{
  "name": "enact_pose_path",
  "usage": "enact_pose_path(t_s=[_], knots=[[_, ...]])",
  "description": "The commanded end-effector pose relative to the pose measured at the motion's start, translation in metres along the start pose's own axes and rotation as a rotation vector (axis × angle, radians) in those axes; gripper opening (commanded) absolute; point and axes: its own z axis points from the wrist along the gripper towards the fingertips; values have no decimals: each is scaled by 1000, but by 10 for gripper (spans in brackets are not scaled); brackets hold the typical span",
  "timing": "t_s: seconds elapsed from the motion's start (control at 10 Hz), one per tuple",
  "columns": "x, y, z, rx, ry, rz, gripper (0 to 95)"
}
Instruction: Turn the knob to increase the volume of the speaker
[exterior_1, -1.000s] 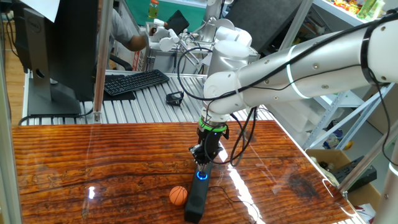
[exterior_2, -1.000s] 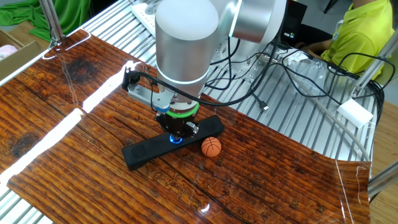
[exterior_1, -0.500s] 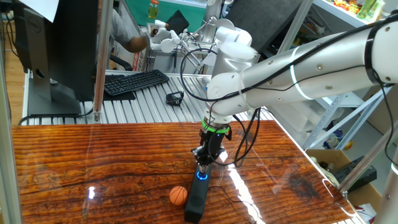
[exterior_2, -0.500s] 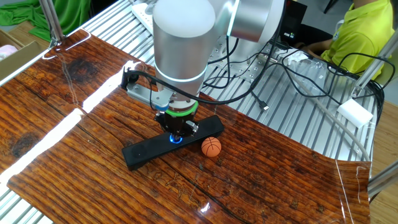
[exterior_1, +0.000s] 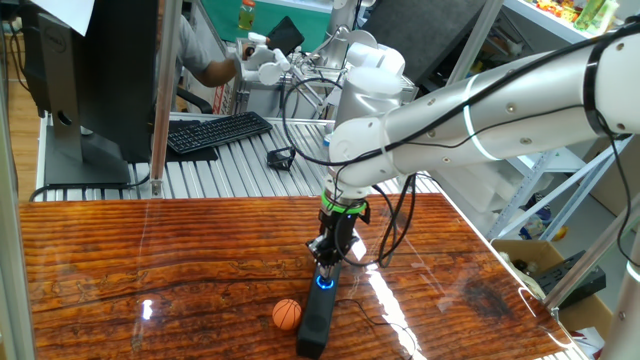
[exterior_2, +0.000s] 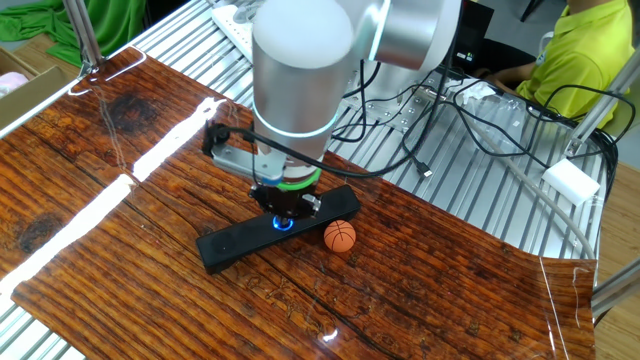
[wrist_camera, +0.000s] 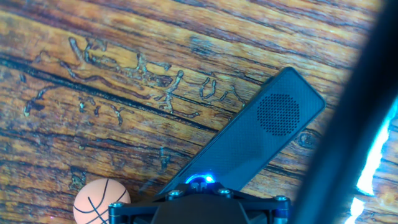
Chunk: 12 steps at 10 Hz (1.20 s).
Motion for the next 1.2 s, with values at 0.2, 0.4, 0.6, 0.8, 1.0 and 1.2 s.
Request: enact_pose_path(t_s=[0.2,0.4,0.6,0.8,1.0,1.2], knots=[[4,1,0,-1,-12,6,0],[5,1,0,2,-12,8,0],[5,1,0,3,-12,15,190],[6,1,1,3,-11,26,380],[6,1,1,5,-10,23,380],[6,1,2,4,-9,22,380]])
